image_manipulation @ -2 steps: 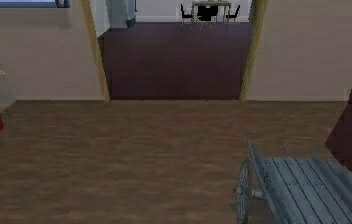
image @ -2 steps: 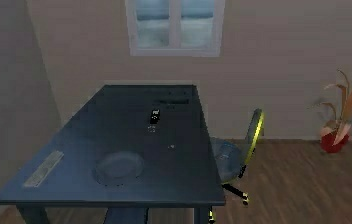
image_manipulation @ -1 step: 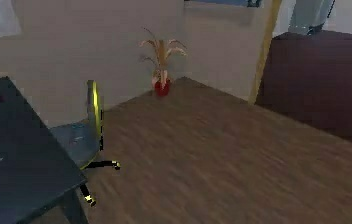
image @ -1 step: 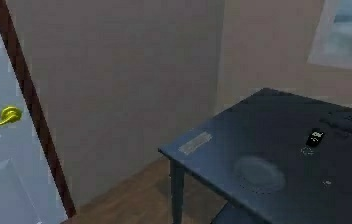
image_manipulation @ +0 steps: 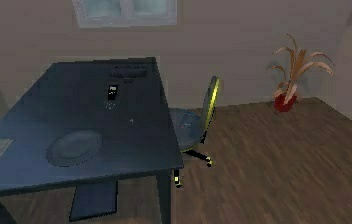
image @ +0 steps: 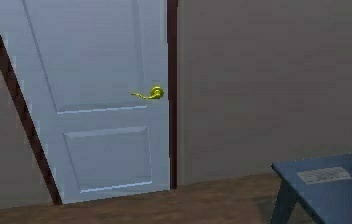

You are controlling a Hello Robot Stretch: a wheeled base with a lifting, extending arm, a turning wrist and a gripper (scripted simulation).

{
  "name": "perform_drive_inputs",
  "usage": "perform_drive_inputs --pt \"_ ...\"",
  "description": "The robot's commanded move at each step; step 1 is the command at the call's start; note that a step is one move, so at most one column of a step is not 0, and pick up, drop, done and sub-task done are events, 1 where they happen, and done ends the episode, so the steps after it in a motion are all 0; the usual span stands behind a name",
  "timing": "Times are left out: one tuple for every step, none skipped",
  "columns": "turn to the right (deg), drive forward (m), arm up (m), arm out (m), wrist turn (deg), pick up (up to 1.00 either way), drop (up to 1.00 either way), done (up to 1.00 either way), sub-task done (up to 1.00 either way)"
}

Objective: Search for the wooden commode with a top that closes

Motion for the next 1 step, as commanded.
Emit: perform_drive_inputs --pt "-3.0 0.0 0.0 0.0 0.0 0.0 0.0 0.0 0.0"
